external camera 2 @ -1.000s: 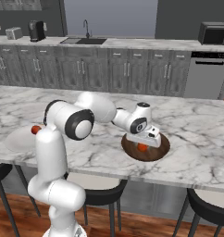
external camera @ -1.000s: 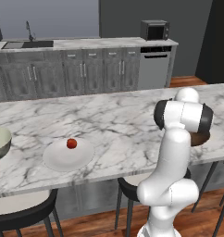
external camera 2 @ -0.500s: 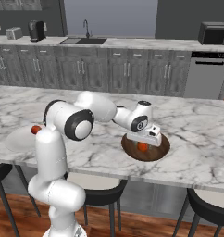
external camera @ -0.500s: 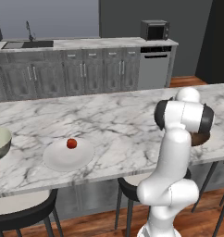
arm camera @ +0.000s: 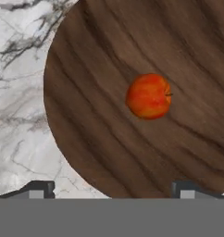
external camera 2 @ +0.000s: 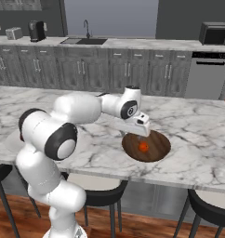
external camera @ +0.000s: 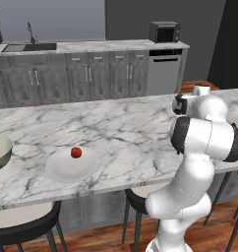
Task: Take the fruits from the plate on the dining counter and place two fruits in each bowl.
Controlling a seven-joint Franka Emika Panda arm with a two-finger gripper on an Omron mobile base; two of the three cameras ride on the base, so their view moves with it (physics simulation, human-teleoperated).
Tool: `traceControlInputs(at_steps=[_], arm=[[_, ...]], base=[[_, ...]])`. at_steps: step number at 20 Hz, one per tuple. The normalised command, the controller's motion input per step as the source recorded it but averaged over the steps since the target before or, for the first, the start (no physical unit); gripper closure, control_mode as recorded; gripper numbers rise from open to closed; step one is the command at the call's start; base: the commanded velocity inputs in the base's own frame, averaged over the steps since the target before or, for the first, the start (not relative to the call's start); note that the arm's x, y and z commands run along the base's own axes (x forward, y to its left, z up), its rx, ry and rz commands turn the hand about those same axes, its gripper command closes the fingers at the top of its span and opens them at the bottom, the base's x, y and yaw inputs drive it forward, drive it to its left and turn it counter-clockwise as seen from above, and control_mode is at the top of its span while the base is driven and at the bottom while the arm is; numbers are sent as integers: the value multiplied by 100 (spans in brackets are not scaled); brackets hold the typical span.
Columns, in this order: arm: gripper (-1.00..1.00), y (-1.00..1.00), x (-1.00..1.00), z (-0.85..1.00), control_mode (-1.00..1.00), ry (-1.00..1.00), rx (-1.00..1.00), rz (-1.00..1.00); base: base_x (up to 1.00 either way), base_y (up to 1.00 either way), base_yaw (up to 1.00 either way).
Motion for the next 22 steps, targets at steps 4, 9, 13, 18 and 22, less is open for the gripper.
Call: traceControlInputs(at_steps=[4, 9, 13, 18, 22], arm=[[-100, 100, -27, 54, -100, 0, -8, 0], [-100, 100, -9, 28, -100, 0, -1, 5], [-100, 100, -5, 25, -100, 0, 0, 7], [-100, 100, 1, 18, -100, 0, 3, 5], [-100, 97, 26, 2, -100, 0, 1, 8]], base=[[0, 0, 0], [0, 0, 0], [0, 0, 0], [0, 0, 0], [0, 0, 0]])
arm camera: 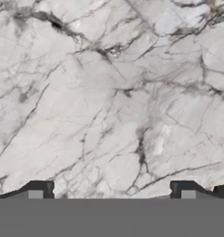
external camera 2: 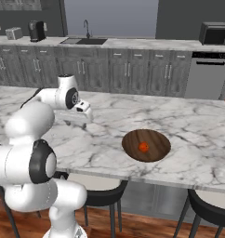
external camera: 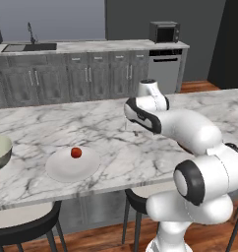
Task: Take the fruits from the plate on the dining counter and place two fruits in each bowl.
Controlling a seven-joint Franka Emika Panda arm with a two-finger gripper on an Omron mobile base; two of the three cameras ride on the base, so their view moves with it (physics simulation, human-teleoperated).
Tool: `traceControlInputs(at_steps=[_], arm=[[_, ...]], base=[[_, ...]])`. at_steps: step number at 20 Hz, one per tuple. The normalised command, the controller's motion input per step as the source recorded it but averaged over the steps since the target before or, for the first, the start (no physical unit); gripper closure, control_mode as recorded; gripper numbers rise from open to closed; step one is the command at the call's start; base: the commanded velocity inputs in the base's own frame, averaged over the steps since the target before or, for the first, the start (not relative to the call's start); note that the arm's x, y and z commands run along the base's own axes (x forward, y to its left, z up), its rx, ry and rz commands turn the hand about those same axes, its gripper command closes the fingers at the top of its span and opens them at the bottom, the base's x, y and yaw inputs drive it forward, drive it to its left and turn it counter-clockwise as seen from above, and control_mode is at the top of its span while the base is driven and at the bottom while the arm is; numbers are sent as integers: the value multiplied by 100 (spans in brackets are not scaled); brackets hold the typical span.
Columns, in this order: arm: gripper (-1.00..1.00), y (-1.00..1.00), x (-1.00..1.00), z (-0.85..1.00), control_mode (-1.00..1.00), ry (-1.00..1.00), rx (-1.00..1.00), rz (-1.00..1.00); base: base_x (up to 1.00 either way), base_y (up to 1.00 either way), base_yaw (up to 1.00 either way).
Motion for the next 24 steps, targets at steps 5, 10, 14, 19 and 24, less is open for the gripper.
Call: traceControlInputs(at_steps=[5, 10, 14, 19, 24], arm=[[-100, 96, 22, 0, -100, 1, 0, 8], [-100, 88, 7, 0, -100, 4, 1, 11], [-100, 83, 0, -3, -100, 8, 0, 12], [-100, 67, 1, -25, -100, 1, 0, 15], [-100, 54, 13, -39, -100, 0, 0, 20]], base=[[0, 0, 0], [0, 0, 0], [0, 0, 0], [0, 0, 0], [0, 0, 0]])
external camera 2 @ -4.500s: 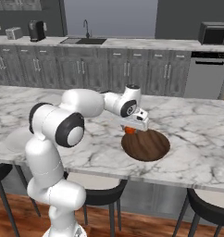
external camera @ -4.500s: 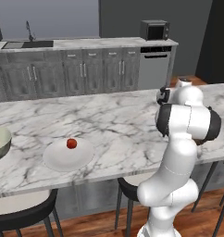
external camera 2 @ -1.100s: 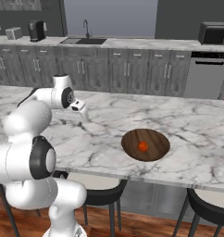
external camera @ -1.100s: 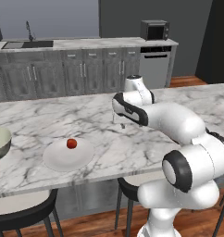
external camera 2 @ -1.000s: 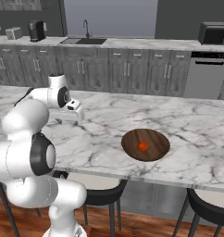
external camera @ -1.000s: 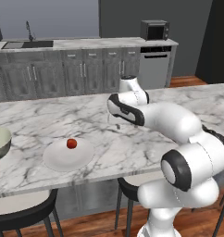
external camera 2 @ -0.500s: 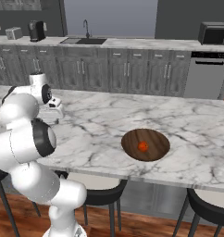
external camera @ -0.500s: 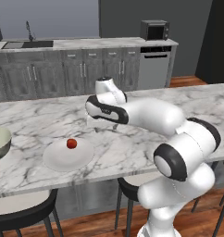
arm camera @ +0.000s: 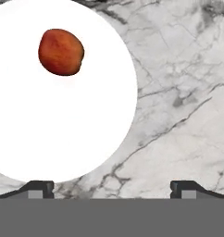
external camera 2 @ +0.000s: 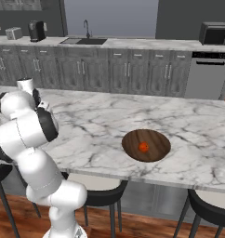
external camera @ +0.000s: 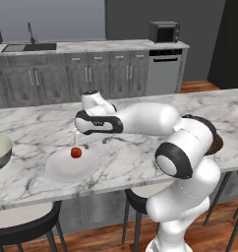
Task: Take the fruits from the plate on the dining counter and place two fruits in each bowl.
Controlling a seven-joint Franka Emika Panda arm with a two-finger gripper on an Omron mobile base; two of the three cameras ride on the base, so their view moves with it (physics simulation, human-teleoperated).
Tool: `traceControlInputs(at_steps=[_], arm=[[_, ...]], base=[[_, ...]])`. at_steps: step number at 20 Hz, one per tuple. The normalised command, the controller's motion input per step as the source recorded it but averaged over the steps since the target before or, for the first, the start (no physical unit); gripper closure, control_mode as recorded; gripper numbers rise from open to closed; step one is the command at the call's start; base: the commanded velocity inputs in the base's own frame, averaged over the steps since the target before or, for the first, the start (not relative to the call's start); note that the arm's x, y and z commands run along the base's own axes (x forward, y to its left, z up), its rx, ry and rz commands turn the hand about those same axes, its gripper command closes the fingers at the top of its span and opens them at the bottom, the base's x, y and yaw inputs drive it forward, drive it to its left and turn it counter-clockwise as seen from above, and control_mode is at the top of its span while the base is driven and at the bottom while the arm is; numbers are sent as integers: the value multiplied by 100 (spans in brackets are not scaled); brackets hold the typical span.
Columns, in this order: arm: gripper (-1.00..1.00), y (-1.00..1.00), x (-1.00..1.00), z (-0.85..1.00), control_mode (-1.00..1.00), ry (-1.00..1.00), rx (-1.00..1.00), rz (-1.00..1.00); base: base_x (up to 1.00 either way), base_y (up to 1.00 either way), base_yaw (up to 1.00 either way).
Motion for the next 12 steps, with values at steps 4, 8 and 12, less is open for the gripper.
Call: traceControlInputs(at_steps=[4, 8, 12], arm=[[-100, 53, 29, -43, -100, 0, 0, 21], [-100, 40, 45, -34, -100, 0, 0, 20], [-100, 21, 41, -21, -100, 0, 0, 14]], base=[[0, 0, 0], [0, 0, 0], [0, 0, 0]])
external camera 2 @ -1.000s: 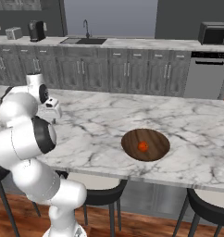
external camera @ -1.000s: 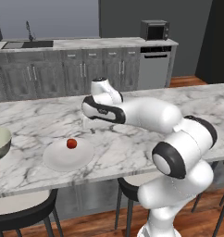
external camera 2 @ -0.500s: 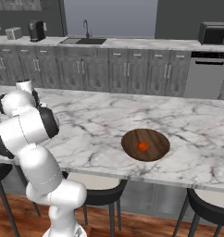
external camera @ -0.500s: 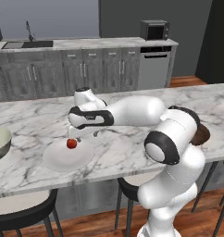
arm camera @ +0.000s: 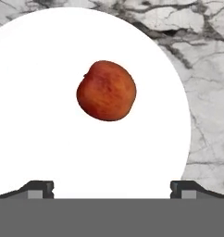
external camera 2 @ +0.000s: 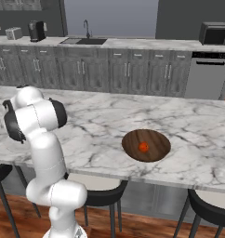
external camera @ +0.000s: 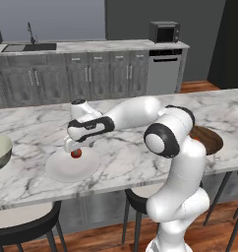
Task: Take the fruits from the plate on the dining counter and place two fruits in each bowl.
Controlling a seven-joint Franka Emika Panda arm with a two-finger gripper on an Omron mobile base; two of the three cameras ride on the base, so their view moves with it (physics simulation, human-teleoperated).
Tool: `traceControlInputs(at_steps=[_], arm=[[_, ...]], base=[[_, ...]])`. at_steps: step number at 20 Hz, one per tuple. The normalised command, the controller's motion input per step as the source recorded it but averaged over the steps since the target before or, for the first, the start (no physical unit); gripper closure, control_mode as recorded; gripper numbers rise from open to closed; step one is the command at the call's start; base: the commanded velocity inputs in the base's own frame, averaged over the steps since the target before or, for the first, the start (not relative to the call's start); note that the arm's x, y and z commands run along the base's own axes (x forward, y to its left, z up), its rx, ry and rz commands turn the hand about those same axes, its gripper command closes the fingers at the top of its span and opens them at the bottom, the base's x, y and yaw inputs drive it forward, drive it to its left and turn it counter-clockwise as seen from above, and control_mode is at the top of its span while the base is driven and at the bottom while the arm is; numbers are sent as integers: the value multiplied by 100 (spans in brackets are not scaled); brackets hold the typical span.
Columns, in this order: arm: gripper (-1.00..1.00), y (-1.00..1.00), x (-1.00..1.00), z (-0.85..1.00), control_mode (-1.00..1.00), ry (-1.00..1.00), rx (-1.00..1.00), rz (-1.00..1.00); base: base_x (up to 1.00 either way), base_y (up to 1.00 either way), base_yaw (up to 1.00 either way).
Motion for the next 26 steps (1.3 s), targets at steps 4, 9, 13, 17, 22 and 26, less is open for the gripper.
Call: traceControlInputs(at_steps=[4, 9, 13, 17, 22, 26], arm=[[-100, 25, 24, -6, -100, 6, 0, 6], [-100, 19, 18, -12, -100, 10, 0, 2], [-100, 0, 18, -37, -100, 2, 0, 0], [-100, 5, 18, -25, -100, 2, 0, 0], [-100, 2, 20, -15, -100, 1, 0, 0], [-100, 2, 5, -23, -100, 0, 0, 0]], base=[[0, 0, 0], [0, 0, 0], [0, 0, 0], [0, 0, 0], [0, 0, 0], [0, 0, 0]])
